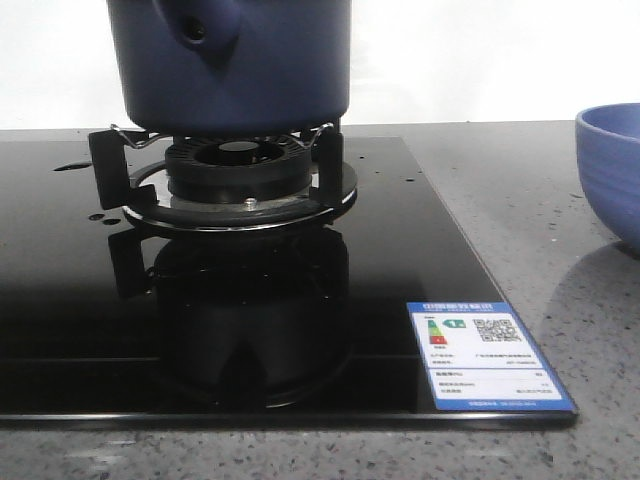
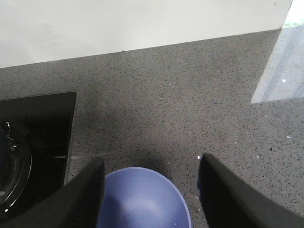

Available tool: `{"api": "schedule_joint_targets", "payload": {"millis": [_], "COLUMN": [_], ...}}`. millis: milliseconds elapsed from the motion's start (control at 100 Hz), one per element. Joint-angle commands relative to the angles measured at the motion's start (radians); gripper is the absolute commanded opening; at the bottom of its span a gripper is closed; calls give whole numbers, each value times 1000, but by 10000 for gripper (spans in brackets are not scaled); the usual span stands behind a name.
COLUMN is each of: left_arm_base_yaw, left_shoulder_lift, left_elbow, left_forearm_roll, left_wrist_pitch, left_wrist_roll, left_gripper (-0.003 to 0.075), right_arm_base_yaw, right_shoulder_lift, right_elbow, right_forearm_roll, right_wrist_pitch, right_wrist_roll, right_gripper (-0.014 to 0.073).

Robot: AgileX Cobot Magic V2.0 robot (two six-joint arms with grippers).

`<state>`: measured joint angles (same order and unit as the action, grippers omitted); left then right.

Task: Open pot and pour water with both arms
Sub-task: 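Lower the bowl back onto the counter and open the right gripper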

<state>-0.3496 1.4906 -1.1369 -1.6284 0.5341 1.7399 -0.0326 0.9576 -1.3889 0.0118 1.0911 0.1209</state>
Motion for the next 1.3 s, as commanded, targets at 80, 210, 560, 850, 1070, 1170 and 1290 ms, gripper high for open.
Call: {"api": "schedule_joint_targets", "payload": {"millis": [80,210,560,850,1070,1170,1290], "left_arm_base_yaw": [-6,-6,-6,-6,-6,-5,1], "left_shoulder_lift": [-41,-47,-47,-47,-62,-89,-133], "left_elbow": [-30,-30,-30,-30,-30,-30,-30], "left_forearm_roll": [32,52,32,21,14,14,14], "left_wrist_pitch": [73,71,-10,17,8,7,7], "left_wrist_roll": [-25,-43,-45,-45,-45,-45,-45], "left_gripper": [284,284,284,448,576,576,576], "right_arm_base_yaw": [-6,-6,-6,-6,-6,-6,-6], "right_shoulder_lift": [-10,-10,-10,-10,-10,-10,-10], "right_elbow": [-32,-32,-32,-32,-32,-32,-32], "right_forearm_roll": [-4,-4,0,1,1,1,1], "right_wrist_pitch": [-60,-60,-60,-60,-64,-66,-66], "right_wrist_roll": [-9,-9,-9,-9,-9,-9,-9], "right_gripper": [387,387,387,387,387,387,387]}}
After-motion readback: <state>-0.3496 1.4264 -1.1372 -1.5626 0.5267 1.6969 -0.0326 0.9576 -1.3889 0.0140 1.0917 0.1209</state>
